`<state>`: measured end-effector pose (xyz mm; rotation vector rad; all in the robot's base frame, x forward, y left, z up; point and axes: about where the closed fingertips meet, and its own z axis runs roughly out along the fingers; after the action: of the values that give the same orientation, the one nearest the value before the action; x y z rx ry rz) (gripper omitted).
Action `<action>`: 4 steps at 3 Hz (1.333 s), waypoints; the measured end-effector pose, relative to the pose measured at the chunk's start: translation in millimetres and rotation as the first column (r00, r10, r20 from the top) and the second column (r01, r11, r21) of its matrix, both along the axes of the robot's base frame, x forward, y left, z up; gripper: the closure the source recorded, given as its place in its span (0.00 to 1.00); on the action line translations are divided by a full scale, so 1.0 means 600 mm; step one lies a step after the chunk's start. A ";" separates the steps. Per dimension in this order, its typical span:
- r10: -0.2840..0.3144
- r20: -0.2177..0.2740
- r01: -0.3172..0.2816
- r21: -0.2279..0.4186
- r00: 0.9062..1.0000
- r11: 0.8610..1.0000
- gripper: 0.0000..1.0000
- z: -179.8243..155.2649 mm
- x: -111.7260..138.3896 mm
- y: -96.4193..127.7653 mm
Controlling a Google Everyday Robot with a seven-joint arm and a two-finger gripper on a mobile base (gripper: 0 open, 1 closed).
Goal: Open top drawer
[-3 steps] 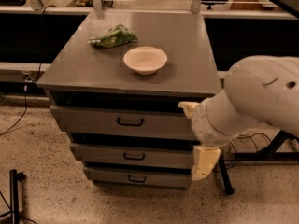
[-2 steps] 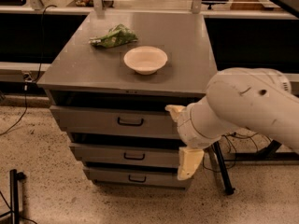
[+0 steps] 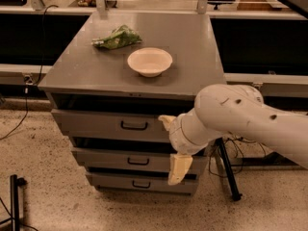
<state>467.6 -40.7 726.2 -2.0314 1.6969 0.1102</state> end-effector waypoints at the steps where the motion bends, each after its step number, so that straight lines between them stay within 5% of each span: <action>1: -0.008 0.004 0.008 0.035 1.000 0.999 0.00 -0.037 0.041 0.014; 2: -0.021 0.041 0.018 0.055 0.999 0.998 0.00 -0.066 0.096 0.031; 4: -0.030 0.045 0.029 0.011 0.999 1.000 0.00 -0.086 0.123 0.034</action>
Offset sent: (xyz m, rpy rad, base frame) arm 0.0729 0.0221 -0.0485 0.0648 -0.0558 -0.0281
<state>541.7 -20.5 674.7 -1.9856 1.6941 0.0631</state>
